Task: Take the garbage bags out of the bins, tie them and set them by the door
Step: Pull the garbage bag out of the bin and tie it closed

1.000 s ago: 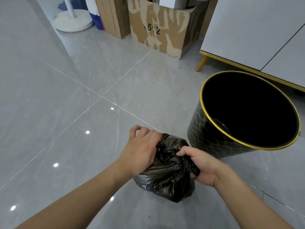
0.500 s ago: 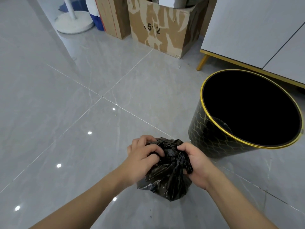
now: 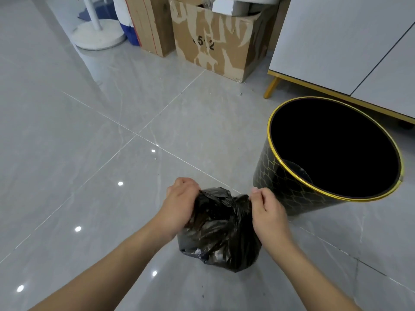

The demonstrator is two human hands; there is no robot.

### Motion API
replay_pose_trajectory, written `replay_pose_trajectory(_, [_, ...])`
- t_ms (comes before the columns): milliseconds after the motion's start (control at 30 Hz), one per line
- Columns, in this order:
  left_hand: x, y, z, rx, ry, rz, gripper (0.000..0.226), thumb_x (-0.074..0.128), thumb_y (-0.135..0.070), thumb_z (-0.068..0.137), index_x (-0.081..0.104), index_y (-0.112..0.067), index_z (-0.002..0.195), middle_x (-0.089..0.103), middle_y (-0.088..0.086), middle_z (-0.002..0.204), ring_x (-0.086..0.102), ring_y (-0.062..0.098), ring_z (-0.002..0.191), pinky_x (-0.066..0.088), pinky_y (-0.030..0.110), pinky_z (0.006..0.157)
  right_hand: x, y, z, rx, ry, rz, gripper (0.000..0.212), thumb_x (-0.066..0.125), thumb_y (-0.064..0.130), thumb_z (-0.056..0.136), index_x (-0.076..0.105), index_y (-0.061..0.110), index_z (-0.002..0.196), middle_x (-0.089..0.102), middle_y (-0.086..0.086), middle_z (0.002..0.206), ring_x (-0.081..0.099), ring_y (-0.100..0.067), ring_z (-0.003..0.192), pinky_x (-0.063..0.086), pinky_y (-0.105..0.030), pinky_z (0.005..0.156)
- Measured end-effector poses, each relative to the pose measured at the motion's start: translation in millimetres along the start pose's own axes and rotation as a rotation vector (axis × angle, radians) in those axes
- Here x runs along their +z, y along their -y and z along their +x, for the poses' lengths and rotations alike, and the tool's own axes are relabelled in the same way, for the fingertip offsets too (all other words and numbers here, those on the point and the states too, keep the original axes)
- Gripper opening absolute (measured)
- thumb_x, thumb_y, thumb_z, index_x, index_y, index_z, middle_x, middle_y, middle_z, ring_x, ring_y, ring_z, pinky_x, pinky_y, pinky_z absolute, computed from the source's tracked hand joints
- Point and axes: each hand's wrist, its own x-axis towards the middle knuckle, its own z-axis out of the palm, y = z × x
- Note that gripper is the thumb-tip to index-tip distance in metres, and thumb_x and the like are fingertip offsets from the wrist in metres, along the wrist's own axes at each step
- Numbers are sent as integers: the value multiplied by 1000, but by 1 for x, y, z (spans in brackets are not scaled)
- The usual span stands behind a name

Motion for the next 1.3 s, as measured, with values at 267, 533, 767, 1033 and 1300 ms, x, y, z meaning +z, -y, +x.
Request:
replay_pose_trajectory(267, [-53,8,26,-350,-137,-551,19,40,-12,93,50,-12,77,66,6,69,48,15,52,31,29,54,-12,-25,-3,-206,14,-367,37,35,49,98,47,19,79,52,7,74,55,-18,71,48,-42,62])
replay_pose_trajectory(533, [-34,19,13,279,8,571,14,44,-35,96,46,-21,92,55,0,72,48,18,66,42,35,62,-10,-26,-12,-375,178,-726,55,20,67,89,51,23,79,54,7,85,61,-17,77,48,-32,62])
replay_pose_trajectory(767, [-23,43,12,455,89,1190,37,38,-55,83,58,-26,70,41,-2,75,41,21,78,37,33,72,-12,-47,-11,-453,166,-873,68,15,67,91,56,25,56,44,9,64,58,-13,51,37,-25,43])
replay_pose_trajectory(1033, [-34,61,19,187,267,919,48,28,-63,69,47,-20,60,46,0,80,47,17,81,40,32,72,-13,-33,-9,-214,343,-755,41,33,56,98,46,26,73,62,2,80,62,-20,83,36,-30,60])
replay_pose_trajectory(1300, [-13,53,19,404,17,1212,34,52,-49,84,69,-21,73,52,-1,89,50,24,90,38,33,75,-2,-7,-5,695,711,386,48,52,45,94,42,21,54,31,6,45,26,-9,36,17,-19,37])
